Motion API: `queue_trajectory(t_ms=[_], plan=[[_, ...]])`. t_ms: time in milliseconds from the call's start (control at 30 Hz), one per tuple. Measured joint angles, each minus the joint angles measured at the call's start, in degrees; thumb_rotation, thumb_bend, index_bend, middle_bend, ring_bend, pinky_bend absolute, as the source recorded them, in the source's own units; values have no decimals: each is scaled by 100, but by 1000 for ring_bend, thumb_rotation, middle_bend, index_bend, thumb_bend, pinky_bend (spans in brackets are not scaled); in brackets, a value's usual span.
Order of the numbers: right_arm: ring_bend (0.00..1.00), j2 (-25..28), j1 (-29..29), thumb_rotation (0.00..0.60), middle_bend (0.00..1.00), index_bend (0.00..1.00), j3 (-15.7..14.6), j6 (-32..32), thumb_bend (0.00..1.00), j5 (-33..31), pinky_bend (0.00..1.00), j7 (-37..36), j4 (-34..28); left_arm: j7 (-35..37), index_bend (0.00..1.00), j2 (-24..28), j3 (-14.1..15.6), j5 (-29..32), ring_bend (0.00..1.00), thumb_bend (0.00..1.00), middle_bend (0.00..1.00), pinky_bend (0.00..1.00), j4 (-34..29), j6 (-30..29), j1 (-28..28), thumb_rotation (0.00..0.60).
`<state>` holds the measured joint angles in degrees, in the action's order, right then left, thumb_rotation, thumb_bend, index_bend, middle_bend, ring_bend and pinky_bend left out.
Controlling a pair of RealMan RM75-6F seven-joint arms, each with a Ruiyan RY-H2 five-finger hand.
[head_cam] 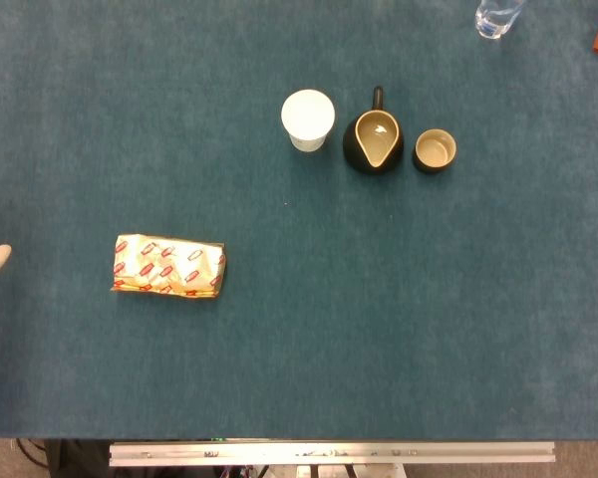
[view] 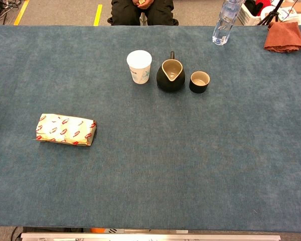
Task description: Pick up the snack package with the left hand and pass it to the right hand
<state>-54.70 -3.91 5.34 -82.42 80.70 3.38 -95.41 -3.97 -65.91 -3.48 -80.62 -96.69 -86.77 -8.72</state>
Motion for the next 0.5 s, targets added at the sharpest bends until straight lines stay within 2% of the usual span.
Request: queue_trajectory(t_ms=[333, 500], plan=[[294, 28, 1, 600, 373, 338, 48, -47, 207, -37, 230, -60, 28, 4, 207, 25, -25, 46, 166, 61, 190, 206, -1, 302, -64, 600], [293, 92, -58, 600, 373, 337, 148, -55, 206, -87, 230, -28, 14, 167, 207, 177, 52, 48, 167, 64, 187, 204, -42, 731, -165, 600]])
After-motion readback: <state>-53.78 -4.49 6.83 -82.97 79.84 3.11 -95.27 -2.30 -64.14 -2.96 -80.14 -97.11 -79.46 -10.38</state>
